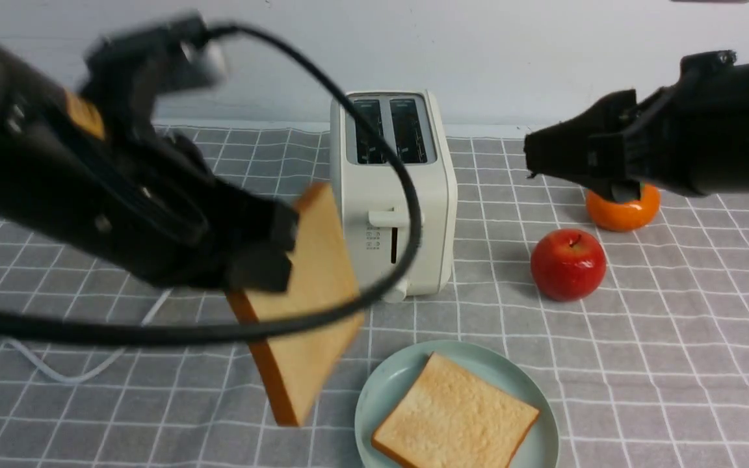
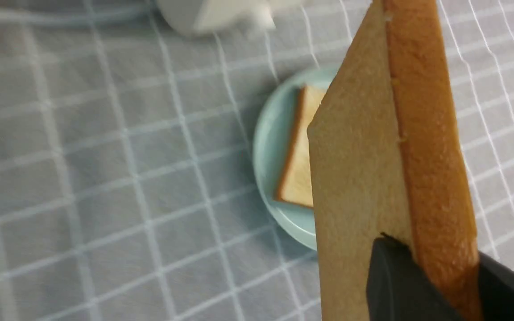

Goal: Take toasted bread from bread machine on grey coffee table place on plate.
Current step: 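Place the slice of bread on the plate with the left gripper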

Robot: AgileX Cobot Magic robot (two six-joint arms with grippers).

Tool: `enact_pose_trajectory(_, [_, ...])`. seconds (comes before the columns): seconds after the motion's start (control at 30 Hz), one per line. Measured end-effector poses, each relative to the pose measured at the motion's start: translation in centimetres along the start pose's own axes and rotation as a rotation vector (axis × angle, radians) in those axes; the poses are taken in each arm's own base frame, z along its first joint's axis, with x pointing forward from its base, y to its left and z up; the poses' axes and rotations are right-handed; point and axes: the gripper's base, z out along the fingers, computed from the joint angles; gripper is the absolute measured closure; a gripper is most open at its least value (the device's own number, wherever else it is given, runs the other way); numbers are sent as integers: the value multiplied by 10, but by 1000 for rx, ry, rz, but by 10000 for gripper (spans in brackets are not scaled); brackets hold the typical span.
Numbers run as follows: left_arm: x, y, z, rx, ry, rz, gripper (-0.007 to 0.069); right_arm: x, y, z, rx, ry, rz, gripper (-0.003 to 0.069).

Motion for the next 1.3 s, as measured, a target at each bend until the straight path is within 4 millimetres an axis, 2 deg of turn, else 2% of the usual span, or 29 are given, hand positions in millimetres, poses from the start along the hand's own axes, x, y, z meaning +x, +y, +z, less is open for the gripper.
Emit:
enact_pose_trajectory(0.07, [18, 9, 38, 121, 35, -88, 531, 5, 2, 0, -24, 53, -25, 216])
enact_pose_trajectory(0.13, [26, 13, 62, 219, 21, -174, 531, 8, 4, 0, -40, 89, -34, 216])
enact_pose_trajectory(0.17, [27, 15, 73, 274, 1, -235, 531, 10, 4, -1, -51, 112, -37, 216])
enact_pose_trajectory(0.27, [23, 19, 99, 352, -56, -264, 531, 13, 6, -1, -64, 146, -44, 216])
enact_pose_trajectory(0.4, [19, 32, 130, 325, -107, -304, 531, 15, 6, -1, -70, 162, -47, 216])
enact_pose_trajectory(0.57, [24, 50, 158, 236, -77, -406, 531, 17, 7, -2, -81, 185, -49, 216])
enact_pose_trajectory(0.67, [26, 51, 162, 243, -55, -436, 511, 19, 7, -1, -86, 209, -52, 216])
enact_pose_trajectory(0.8, [27, 47, 161, 288, -27, -438, 430, 21, 6, 2, -84, 229, -58, 216])
enact_pose_trajectory(0.97, [29, 45, 161, 307, -3, -413, 207, 23, 4, 6, -82, 244, -57, 216])
enact_pose_trajectory(1.0, [30, 47, 162, 283, -2, -388, 136, 23, 4, 6, -82, 244, -57, 216])
enact_pose_trajectory(1.1, [31, 55, 163, 189, -20, -322, 8, 23, 4, 6, -82, 244, -57, 216])
enact_pose_trajectory(1.17, [29, 62, 163, 127, -44, -288, -19, 23, 4, 6, -82, 244, -57, 216])
enact_pose_trajectory(1.2, [23, 77, 158, 21, -101, -247, -37, 23, 4, 6, -82, 245, -57, 218])
enact_pose_trajectory(1.23, [22, 77, 157, 14, -105, -242, -37, 23, 4, 6, -82, 245, -57, 219])
enact_pose_trajectory(1.3, [16, 90, 148, -40, -146, -244, -38, 23, 4, 6, -82, 246, -57, 232])
